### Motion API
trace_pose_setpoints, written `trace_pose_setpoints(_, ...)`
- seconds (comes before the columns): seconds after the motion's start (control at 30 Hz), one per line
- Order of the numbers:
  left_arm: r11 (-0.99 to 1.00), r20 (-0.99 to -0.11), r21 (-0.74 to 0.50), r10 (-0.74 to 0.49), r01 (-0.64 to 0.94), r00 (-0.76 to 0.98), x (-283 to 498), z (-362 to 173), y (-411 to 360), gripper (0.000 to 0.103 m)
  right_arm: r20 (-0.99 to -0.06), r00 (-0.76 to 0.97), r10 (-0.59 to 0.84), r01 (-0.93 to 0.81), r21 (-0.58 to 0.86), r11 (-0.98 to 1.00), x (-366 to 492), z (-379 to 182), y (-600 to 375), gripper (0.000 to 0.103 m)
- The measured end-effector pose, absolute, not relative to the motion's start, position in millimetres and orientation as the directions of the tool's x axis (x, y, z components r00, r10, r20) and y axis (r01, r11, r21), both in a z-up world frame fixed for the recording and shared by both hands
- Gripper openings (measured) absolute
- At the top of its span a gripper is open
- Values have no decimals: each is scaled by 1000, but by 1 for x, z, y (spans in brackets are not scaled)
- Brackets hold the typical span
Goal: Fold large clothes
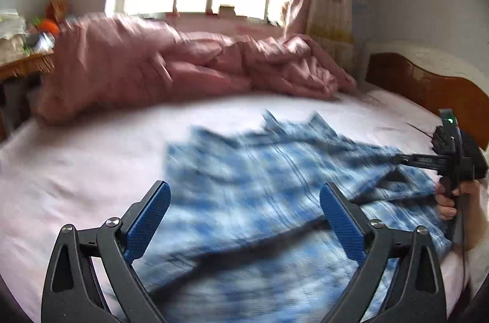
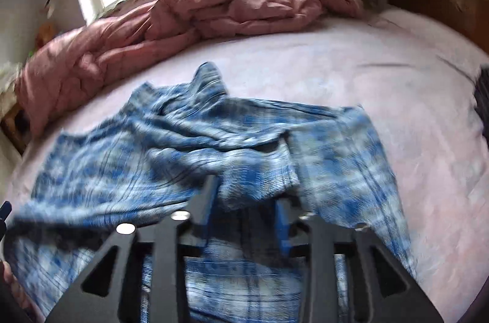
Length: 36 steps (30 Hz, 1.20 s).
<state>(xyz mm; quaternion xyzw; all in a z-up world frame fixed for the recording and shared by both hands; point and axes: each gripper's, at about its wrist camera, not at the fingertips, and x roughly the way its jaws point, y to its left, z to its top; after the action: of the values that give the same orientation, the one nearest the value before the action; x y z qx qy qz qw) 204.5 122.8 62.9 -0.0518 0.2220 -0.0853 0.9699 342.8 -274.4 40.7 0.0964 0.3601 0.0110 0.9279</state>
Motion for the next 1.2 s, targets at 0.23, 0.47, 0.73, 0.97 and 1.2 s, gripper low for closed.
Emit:
trace_pose_setpoints(0.23, 987, -384, -153, -6, -57, 923, 223, 98, 165, 98, -634, 769, 86, 25, 163, 986, 357, 56, -285, 66)
trace_pose_setpoints(0.47, 965, -583, -102, 137, -240, 801, 335, 59, 193, 97, -738, 640, 213, -10, 270, 963, 410, 22, -285, 66)
trace_pose_setpoints(0.73, 955, -651, -223, 5, -198, 759, 352, 11, 200, 86, -713, 683, 158, -23, 195, 980, 410, 22, -274, 3)
trace_pose_setpoints(0.97, 975, -542, -174, 20, -136, 840, 331, 33, 182, 88, -447, 893, 49, 18, 144, 989, 361, 92, -293, 3)
trace_pose_setpoints(1.2, 998, -704, -57, -10, -42, 710, 359, 11, 155, 88, -754, 656, 18, 62, 78, 995, 412, 23, -293, 3)
